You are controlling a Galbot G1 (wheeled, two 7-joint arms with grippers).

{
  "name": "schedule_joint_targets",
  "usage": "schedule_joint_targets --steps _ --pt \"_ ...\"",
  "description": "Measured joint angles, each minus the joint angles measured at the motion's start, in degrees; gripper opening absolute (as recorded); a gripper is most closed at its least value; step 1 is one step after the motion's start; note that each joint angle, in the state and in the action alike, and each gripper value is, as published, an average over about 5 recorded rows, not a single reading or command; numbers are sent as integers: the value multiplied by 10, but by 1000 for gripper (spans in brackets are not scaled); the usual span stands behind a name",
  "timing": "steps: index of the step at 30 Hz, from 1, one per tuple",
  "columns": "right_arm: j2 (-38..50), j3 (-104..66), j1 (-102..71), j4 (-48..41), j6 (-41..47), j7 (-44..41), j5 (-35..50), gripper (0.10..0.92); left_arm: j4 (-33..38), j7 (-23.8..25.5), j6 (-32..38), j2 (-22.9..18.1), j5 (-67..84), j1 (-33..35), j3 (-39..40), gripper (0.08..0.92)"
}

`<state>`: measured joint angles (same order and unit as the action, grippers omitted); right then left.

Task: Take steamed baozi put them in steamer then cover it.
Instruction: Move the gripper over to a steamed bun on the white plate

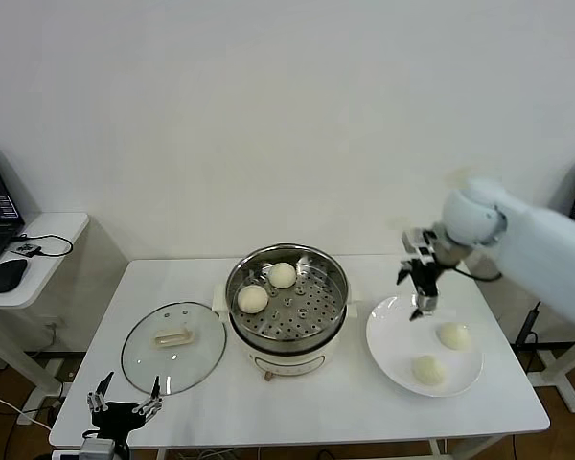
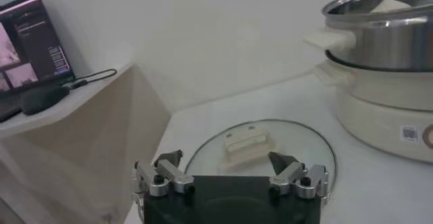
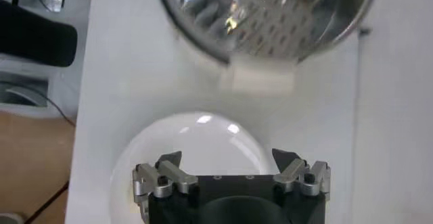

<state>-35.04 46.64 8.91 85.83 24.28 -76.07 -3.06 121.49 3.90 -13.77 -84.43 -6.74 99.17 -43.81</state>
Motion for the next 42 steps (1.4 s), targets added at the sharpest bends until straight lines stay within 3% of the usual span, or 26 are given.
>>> schedule_joint_targets --steps 12,42 --pt "-3 -46 -110 -36 -10 12 -60 823 -18 0 0 -4 -7 1 3 823" --pt "-29 -77 -193 -87 -28 17 -105 822 -51 -1 0 1 -7 -9 0 823"
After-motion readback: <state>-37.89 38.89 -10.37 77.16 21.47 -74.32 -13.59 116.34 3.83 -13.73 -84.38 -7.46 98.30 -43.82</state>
